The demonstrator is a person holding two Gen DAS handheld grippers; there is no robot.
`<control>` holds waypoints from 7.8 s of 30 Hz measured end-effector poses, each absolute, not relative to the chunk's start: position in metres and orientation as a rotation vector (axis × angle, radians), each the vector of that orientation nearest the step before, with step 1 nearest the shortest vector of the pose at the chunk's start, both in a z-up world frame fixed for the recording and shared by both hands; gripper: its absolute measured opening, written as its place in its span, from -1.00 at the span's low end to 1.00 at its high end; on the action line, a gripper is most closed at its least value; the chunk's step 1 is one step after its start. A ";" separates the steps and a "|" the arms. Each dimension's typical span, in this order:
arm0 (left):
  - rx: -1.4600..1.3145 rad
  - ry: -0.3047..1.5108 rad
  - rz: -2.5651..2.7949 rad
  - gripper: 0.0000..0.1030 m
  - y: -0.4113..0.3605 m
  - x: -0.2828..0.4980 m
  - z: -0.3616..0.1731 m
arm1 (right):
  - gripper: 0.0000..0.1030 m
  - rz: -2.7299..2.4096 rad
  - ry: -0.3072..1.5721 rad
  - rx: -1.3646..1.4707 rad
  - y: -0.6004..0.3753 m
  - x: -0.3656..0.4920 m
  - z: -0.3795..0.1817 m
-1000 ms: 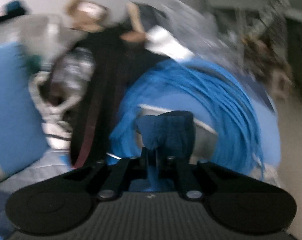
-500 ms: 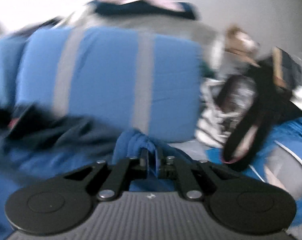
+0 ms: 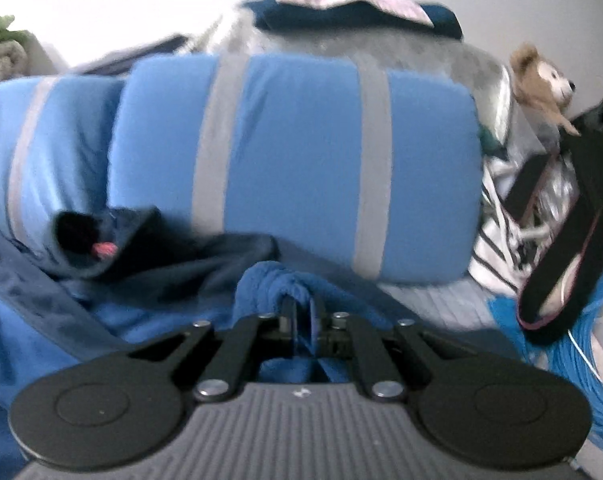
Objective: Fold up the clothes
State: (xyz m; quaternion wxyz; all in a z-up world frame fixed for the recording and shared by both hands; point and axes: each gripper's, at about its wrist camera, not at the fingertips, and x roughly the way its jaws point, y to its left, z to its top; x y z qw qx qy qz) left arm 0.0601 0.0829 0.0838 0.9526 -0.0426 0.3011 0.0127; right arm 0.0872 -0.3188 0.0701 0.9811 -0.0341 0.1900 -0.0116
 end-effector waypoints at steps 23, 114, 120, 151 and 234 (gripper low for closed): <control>-0.183 0.579 -0.162 0.50 0.064 0.044 0.065 | -0.87 0.539 0.454 -0.358 -0.167 0.005 0.036; -0.392 0.731 -0.268 0.52 0.060 0.022 0.069 | 0.75 0.701 0.260 -1.035 -0.127 -0.034 -0.004; -0.367 0.765 -0.293 0.53 0.055 0.028 0.050 | 0.71 0.670 0.237 -1.064 -0.127 -0.039 -0.005; -1.099 1.030 -0.465 0.53 0.029 0.073 -0.017 | -0.81 0.564 0.276 -0.893 -0.125 -0.014 0.021; -0.914 0.907 -0.491 -0.70 0.020 0.076 0.009 | 0.47 0.592 0.087 -0.953 -0.127 -0.058 0.018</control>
